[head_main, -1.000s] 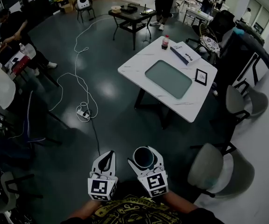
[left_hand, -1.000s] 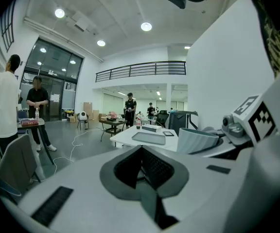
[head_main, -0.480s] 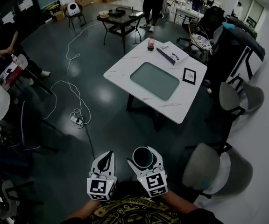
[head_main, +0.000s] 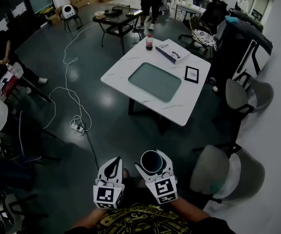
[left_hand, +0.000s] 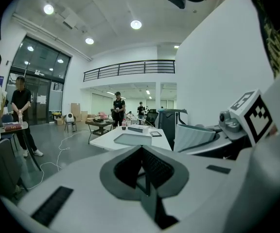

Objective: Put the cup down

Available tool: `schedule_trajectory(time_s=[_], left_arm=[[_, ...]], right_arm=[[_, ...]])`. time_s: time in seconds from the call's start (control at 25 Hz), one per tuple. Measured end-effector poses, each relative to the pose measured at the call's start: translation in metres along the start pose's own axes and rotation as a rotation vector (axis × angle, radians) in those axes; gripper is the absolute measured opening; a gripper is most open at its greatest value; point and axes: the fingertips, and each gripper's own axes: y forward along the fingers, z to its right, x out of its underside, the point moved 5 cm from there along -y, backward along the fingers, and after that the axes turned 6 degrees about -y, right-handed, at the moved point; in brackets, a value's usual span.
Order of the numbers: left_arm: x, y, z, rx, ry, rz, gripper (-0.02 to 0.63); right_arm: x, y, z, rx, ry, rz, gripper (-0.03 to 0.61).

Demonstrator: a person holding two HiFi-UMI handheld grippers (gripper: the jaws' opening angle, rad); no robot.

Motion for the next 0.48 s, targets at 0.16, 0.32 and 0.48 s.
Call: schedule_trajectory(time_s=[0.16, 0.32, 0.48], left_arm=[[-0.002, 0.011, -0.006, 0.026, 0.001, 0.006, 0.009], [-0.008, 0.028, -0.018, 0.059, -0.001, 0.006, 0.009], [-0.018, 0.050, -0.033, 0.097, 0.003, 0.002, 0.009]], right_arm=[[0.004, 0.007, 0.002, 0.021, 0.010, -0.021, 0.376], [0.001, 0.019, 0.005, 0.047, 0.028, -0.034, 0.376], [-0.008, 0.038, 0.014, 0.081, 0.039, -0.041, 0.376]])
